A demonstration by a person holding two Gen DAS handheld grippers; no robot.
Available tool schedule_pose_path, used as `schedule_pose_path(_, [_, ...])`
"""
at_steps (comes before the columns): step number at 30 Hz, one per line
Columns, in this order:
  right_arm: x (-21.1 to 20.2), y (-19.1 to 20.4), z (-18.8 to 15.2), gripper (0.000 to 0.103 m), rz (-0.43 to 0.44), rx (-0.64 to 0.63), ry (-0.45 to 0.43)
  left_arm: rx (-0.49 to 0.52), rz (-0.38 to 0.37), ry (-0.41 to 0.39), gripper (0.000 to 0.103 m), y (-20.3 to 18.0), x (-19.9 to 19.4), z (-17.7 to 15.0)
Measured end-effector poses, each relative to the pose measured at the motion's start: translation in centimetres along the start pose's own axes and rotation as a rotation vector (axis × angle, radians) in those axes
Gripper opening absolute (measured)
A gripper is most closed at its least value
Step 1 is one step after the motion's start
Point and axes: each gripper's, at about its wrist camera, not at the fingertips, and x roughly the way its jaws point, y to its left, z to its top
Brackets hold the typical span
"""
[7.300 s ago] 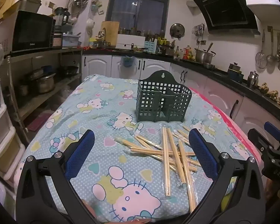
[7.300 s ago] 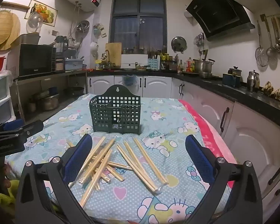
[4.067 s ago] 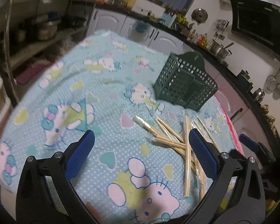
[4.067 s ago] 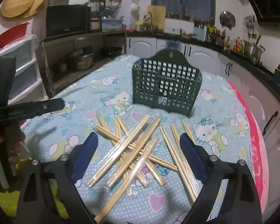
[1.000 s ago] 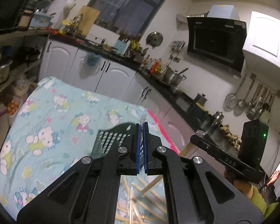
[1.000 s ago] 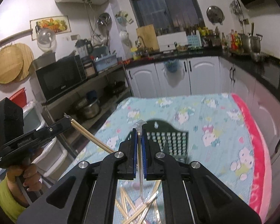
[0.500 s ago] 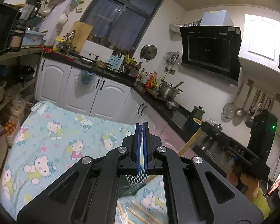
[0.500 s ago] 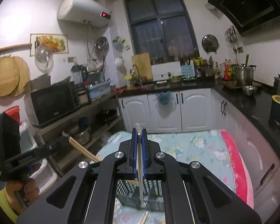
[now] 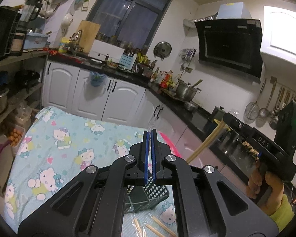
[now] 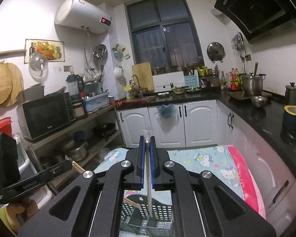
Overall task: Organize utensils
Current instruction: 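Lift the wrapped chopsticks with the left tool and carry them over the green caddy, then lower the chopsticks into the caddy slot and open the left tool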
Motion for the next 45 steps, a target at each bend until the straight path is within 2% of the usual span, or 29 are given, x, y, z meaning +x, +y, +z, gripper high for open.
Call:
schedule_pose_path(11, [3.3, -1.4, -4.2, 0.005, -0.039, 0.037, 0.066, 0.017, 0.008, 0.066, 0.001, 0.7, 2.4, -3.1])
schedule_pose_path(21, [5.3, -1.0, -6.9, 0.005, -0.058, 0.036, 0.123, 0.006, 0.019, 0.120, 0.001, 1.5, 4.0, -5.1])
schedule_pose_path(23, [5.7, -1.0, -7.5, 0.008, -0.065, 0.032, 0.142, -0.005, 0.028, 0.133, 0.001, 2.0, 4.2, -5.5])
schedule_pose_path(24, [5.7, -1.0, -7.7, 0.018, -0.066, 0.031, 0.148, -0.011, 0.030, 0.138, 0.001, 2.1, 4.3, -5.6])
schedule_pose_path(25, [5.8, -1.1, -8.0, 0.033, -0.071, 0.031, 0.155, -0.018, 0.032, 0.145, 0.004, 2.4, 4.3, -5.8])
schedule_pose_path(26, [5.7, -1.1, -8.1, 0.039, -0.078, 0.031, 0.157, -0.023, 0.037, 0.145, 0.012, 2.5, 4.3, -5.9])
schedule_pose_path(27, [5.7, -1.2, -8.3, 0.040, -0.080, 0.032, 0.154, -0.027, 0.042, 0.142, 0.017, 2.8, 4.1, -6.0])
schedule_pose_path(29, [5.5, -1.3, -8.5, 0.044, -0.084, 0.022, 0.155, -0.030, 0.051, 0.131, 0.036, 3.0, 3.6, -6.1])
schedule_pose_path(31, [5.2, -1.3, -8.7, 0.051, -0.091, 0.016, 0.154, -0.034, 0.057, 0.115, 0.045, 3.1, 3.0, -6.0])
schedule_pose_path(32, [4.9, -1.4, -8.8, 0.052, -0.089, 0.016, 0.152, -0.035, 0.059, 0.105, 0.054, 3.1, 2.7, -5.9])
schedule_pose_path(34, [4.5, -1.4, -8.9, 0.059, -0.094, 0.010, 0.151, -0.037, 0.068, 0.088, 0.065, 3.2, 2.0, -5.7])
schedule_pose_path(38, [3.5, -1.1, -9.0, 0.064, -0.105, -0.019, 0.142, -0.055, 0.083, 0.052, 0.091, 3.6, 0.6, -5.3])
schedule_pose_path(40, [3.0, -0.9, -9.0, 0.069, -0.105, -0.028, 0.139, -0.062, 0.090, 0.042, 0.092, 3.7, 0.0, -5.2])
schedule_pose_path(45, [2.0, -0.5, -9.3, 0.071, -0.095, -0.032, 0.139, -0.071, 0.112, 0.036, 0.092, 4.0, -1.2, -5.5])
